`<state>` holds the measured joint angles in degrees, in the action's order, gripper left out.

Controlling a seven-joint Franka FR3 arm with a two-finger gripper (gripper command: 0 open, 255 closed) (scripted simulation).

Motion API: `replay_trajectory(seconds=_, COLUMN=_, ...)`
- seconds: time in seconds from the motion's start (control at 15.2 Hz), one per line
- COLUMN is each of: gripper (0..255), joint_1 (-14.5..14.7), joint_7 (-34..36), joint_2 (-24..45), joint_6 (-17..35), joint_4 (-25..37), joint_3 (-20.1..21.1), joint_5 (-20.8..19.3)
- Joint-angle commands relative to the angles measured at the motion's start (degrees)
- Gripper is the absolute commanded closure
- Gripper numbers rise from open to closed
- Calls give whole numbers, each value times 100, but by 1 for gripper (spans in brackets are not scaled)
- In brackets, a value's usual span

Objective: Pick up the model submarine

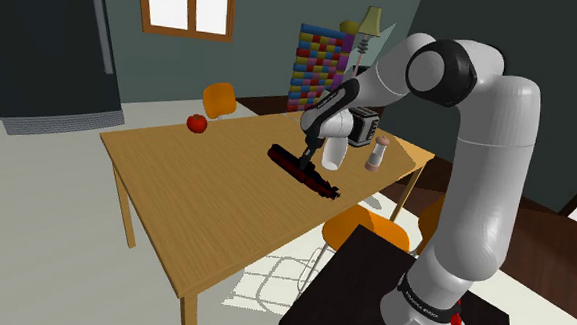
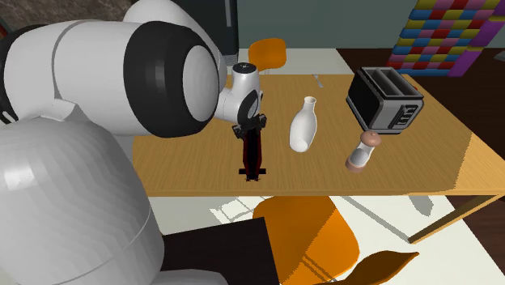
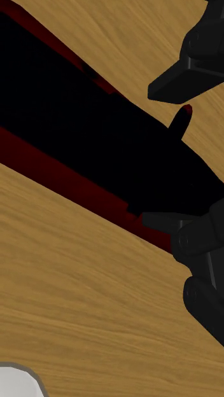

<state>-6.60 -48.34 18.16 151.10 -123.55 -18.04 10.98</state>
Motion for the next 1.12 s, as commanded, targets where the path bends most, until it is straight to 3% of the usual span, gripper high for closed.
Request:
replay_trajectory(seconds=0.0, gripper=255, joint_1=1, joint_7=0, joint_2=7, joint_6=6, joint_4=-5, joint_3=2, joint_5=2)
replay_trajectory(seconds=0.4, gripper=255, joint_1=-9, joint_7=-13, joint_2=22, joint_6=5, joint_4=10, joint_3=5, joint_5=11)
replay_trajectory(seconds=1.06, gripper=255, joint_1=128, joint_7=253, joint_2=-538, joint_6=-644, joint_4=132, joint_3=-179, joint_5=-367)
